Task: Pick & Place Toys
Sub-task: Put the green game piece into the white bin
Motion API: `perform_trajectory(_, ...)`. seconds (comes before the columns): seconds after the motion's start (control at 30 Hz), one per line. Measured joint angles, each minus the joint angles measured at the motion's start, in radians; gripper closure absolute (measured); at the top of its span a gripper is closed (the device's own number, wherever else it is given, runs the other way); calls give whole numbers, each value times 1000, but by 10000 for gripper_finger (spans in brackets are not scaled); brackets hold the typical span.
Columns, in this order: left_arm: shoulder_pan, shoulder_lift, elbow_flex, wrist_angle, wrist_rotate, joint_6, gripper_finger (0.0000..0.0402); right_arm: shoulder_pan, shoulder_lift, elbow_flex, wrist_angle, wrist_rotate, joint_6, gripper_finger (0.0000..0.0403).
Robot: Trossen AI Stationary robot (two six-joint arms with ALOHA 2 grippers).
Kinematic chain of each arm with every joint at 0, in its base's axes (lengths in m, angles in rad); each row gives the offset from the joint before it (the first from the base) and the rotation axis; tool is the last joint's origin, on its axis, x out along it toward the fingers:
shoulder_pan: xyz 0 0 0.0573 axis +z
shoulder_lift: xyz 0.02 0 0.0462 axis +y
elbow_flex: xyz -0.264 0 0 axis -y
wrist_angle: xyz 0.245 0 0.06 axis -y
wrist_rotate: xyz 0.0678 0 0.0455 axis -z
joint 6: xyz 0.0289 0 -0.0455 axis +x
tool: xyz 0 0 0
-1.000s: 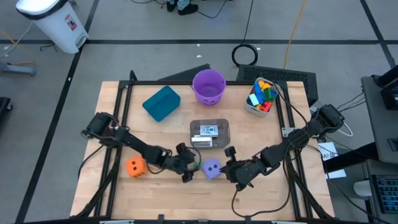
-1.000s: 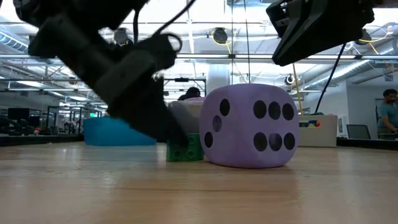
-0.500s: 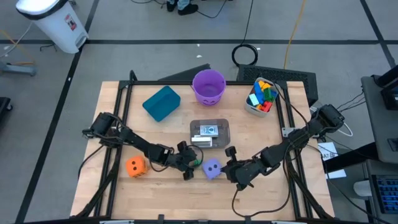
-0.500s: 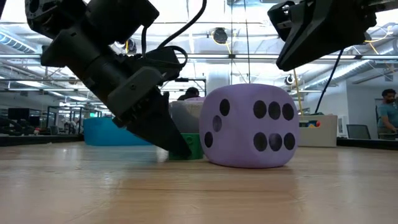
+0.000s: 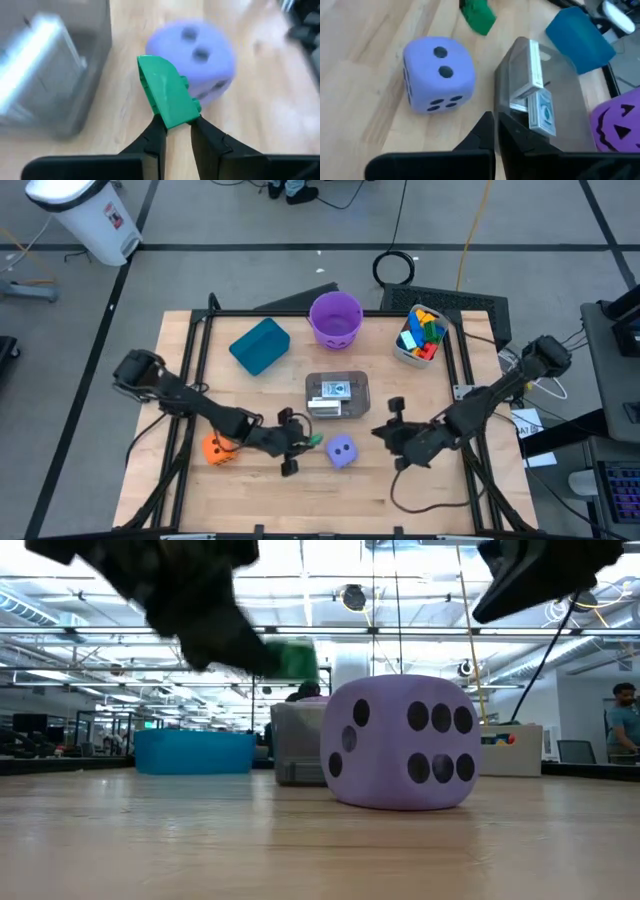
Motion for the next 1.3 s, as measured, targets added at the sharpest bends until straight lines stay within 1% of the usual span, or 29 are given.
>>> perform_trajectory(0.07, -20, -26, 0, 42, -56, 27, 335, -8, -49, -64, 65, 3, -7, 401)
perform_trajectory(0.13, -29, -31, 0, 104, -93, 51, 335, -23, -91, -146, 204, 0, -28, 402)
perform_trajectory(0.23, -32, -27, 0, 184, -94, 87, 332, -56, -110, -288, 506, -21, -98, 397)
perform_trajectory(0.3, -30, -21, 1, 221, -83, 101, 330, -88, -109, -371, 710, -101, -160, 379)
perform_trajectory(0.33, -30, -20, 0, 221, -82, 102, 330, -110, -100, -404, 815, -162, -167, 365)
perform_trajectory(0.4, -27, -19, 0, 225, -82, 100, 329, -153, -68, -443, 980, -282, -130, 328)
perform_trajectory(0.5, -24, -20, 0, 234, -82, 98, 328, -200, 10, -450, 1123, -395, -49, 254)
perform_trajectory(0.57, -24, -19, 0, 243, -82, 103, 328, -214, 78, -420, 1159, -422, -8, 203)
perform_trajectory(0.67, -24, -20, 0, 248, -81, 109, 327, -219, 181, -355, 1209, -422, 1, 136)
perform_trajectory(0.73, -24, -20, 0, 250, -76, 112, 327, -225, 236, -309, 1247, -422, -6, 103)
perform_trajectory(0.8, -24, -20, 0, 257, -61, 115, 327, -234, 280, -261, 1258, -424, -30, 83)
perform_trajectory(0.9, -24, -20, 0, 255, -55, 116, 326, -254, 325, -213, 1258, -436, -45, 73)
perform_trajectory(1.07, -24, -20, 0, 255, -53, 126, 326, -302, 377, -179, 1260, -589, 7, 92)
perform_trajectory(1.17, -24, -20, 0, 254, -53, 126, 326, -318, 394, -170, 1281, -610, 35, 119)
perform_trajectory(1.3, -24, -20, 0, 251, -53, 126, 326, -317, 392, -170, 1282, -612, 39, 177)
